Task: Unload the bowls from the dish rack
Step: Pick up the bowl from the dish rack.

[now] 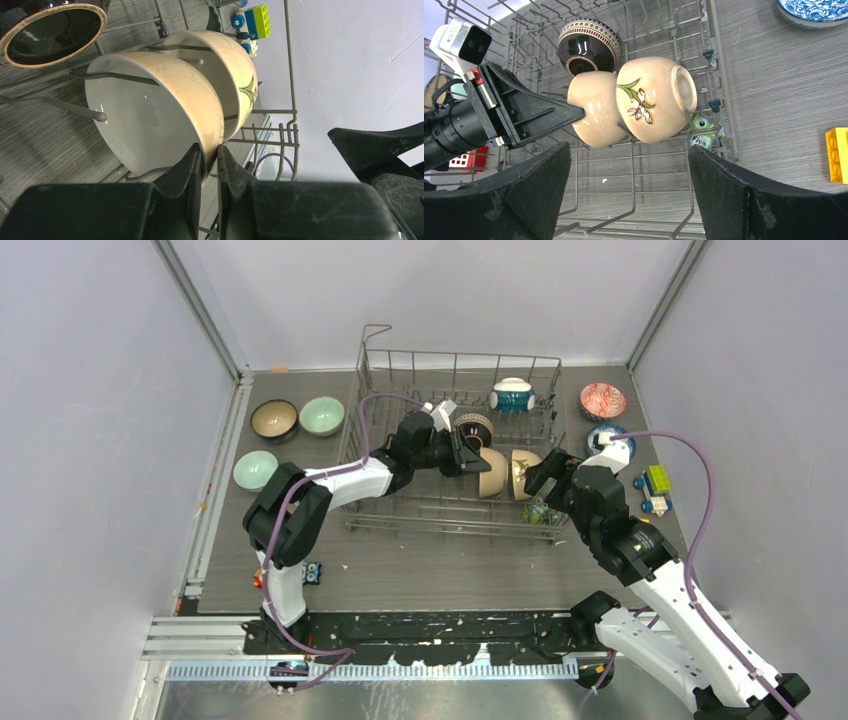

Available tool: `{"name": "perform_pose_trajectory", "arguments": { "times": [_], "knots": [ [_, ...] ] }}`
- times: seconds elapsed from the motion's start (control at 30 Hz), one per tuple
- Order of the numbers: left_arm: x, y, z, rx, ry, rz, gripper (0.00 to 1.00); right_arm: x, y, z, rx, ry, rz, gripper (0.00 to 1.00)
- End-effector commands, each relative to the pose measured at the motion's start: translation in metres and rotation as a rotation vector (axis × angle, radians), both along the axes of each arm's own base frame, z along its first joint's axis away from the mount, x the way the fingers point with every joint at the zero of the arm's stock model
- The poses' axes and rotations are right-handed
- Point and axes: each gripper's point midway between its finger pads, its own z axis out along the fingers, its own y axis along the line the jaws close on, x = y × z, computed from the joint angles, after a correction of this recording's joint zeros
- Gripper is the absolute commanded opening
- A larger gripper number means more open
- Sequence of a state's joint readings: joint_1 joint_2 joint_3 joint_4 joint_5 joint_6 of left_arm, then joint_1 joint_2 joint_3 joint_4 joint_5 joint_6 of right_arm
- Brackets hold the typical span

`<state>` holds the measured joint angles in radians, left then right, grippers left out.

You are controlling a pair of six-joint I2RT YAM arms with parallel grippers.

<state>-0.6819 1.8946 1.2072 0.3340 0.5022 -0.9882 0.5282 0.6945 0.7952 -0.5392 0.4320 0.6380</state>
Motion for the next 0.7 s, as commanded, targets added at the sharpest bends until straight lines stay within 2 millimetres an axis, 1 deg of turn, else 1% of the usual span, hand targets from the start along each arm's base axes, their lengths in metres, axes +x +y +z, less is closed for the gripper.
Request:
{"name": "perform_pose_trajectory", "arguments": {
  "times": [0.0,0.33,0.67],
  "knots": [
    [0.001,-0.001,0.029,-0.094,-0.078,-0.04,0.0,0.001,-0.001,0.01,0.013,-0.041,-0.007,0.91],
    [-0.001,0.001,0.026,-0.108,-0.064,-0.044,0.0,-0.001,-0.002,0.008,0.016,-0.043,-0.007,0.91],
    [0.002,0.01,0.036,-0.15,-0.057,-0.045,0.0,0.0,-0.001,0.009,0.017,-0.045,-0.002,0.91]
  ]
}}
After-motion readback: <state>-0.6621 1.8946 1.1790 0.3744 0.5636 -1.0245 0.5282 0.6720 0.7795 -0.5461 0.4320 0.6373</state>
